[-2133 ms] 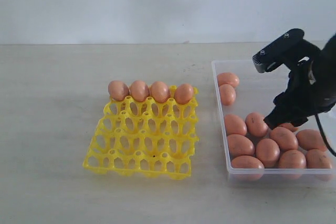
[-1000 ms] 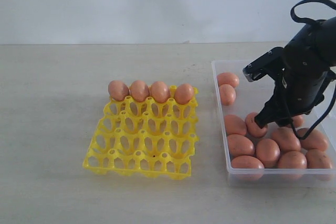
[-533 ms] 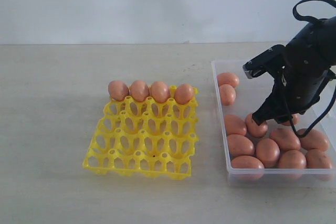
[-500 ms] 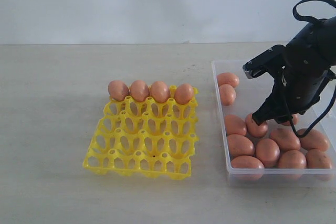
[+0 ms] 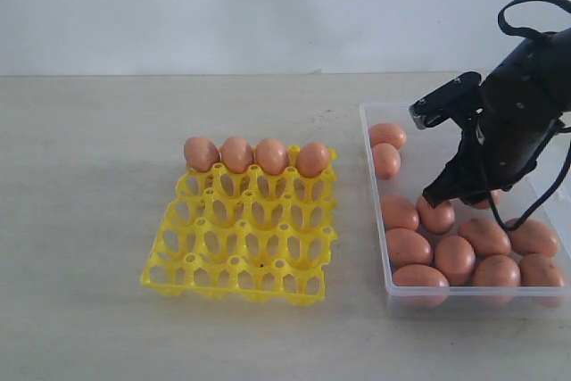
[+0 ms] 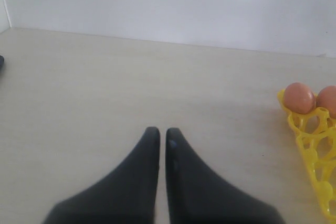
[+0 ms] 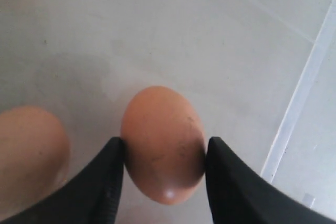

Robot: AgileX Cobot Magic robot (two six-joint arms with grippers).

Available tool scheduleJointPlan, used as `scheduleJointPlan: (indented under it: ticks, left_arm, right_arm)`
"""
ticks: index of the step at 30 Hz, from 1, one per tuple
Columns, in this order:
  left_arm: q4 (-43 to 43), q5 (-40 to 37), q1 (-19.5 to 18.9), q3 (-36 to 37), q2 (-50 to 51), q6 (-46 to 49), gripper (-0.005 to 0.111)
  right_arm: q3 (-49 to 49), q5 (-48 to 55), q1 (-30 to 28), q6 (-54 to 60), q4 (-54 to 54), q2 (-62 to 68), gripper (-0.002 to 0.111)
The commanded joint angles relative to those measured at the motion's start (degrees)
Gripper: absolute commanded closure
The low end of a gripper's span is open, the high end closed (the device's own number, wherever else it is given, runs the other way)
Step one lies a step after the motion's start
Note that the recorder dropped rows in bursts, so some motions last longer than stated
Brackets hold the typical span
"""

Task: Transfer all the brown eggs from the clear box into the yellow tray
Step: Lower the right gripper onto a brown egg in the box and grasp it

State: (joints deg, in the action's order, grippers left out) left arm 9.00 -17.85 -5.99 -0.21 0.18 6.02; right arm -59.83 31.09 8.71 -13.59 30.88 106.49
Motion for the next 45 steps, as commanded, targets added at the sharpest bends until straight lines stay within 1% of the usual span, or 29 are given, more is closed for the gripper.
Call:
scheduleJointPlan:
  ticks: [1,7,14,20,22,23,24,25,28,29,30,31,32,33,35,37,38,45]
  left_arm:
    - [0.03,0.24,-0.16,0.21,-0.18,0.23,0.103]
    - [0.03,0.24,-0.16,0.21,-0.18,0.23,0.103]
    - [0.03,0.24,-0.16,0.21,-0.18,0.23,0.103]
    - [0.03,0.46,-0.16,0.21,-0.18,0.23,0.103]
    - [0.03,0.46,-0.16,0.21,-0.18,0.23,0.103]
    - [0.03,0.46,-0.16,0.21,-0.18,0.23,0.103]
    - [0.03,0.46,-0.16,0.21,-0.18,0.23,0.103]
    - [0.03,0.46,-0.16,0.21,-0.18,0.23,0.103]
    - [0.03,0.46,-0.16,0.21,-0.18,0.23,0.103]
    - [0.03,0.46,-0.16,0.21,-0.18,0.23,0.103]
    - [0.03,0.46,-0.16,0.21,-0.18,0.23,0.103]
    - [0.03,0.46,-0.16,0.21,-0.18,0.23,0.103]
    - [0.03,0.46,-0.16,0.21,-0.18,0.23,0.103]
    - [0.03,0.46,-0.16,0.21,-0.18,0.23,0.103]
    - [0.03,0.46,-0.16,0.21,-0.18,0.23,0.103]
    - [0.03,0.46,-0.16,0.21,-0.18,0.23,0.103]
    - [0.03,0.46,-0.16,0.21,-0.18,0.23,0.103]
    - [0.03,0.27,-0.16,0.21,-0.18,0.23,0.103]
  right_arm:
    - [-0.11,-4.0,-0.21,-2.05,-0.27,0.01,0.108]
    - [-0.11,-7.89,-0.21,-7.54,-0.27,-0.66,0.108]
    - [-0.11,-8.59,-0.21,-8.35,-0.38,-4.69,0.108]
    - [-0.11,-9.3,-0.21,-8.35,-0.38,-4.08,0.108]
    - [-0.11,-9.6,-0.21,-8.35,-0.38,-4.01,0.106]
    - [-0.11,-9.64,-0.21,-8.35,-0.38,-4.01,0.101]
    - [-0.11,-9.64,-0.21,-8.35,-0.38,-4.01,0.093]
    - [-0.11,-9.64,-0.21,-8.35,-0.38,-4.01,0.082]
    - [-0.11,-11.25,-0.21,-8.25,-0.94,-4.01,0.04]
    - [-0.11,-11.83,-0.21,-8.25,-0.98,-4.01,0.042]
    - [-0.11,-12.97,-0.21,-7.68,-1.13,-3.96,0.05]
    - [-0.11,-13.55,-0.21,-7.46,-1.23,-3.85,0.056]
    - [-0.11,-13.69,-0.21,-6.98,-1.23,-3.4,0.065]
    - [-0.11,-13.69,-0.21,-6.4,-1.23,-2.93,0.067]
    - [-0.11,-13.01,-0.21,-4.67,-2.65,-0.36,0.064]
    - [-0.11,-12.45,-0.21,-3.83,-5.94,2.74,0.053]
    - [-0.28,-12.64,-0.21,-3.83,-6.05,3.27,0.051]
    - [-0.3,-14.79,-0.21,-3.83,-6.3,3.14,0.051]
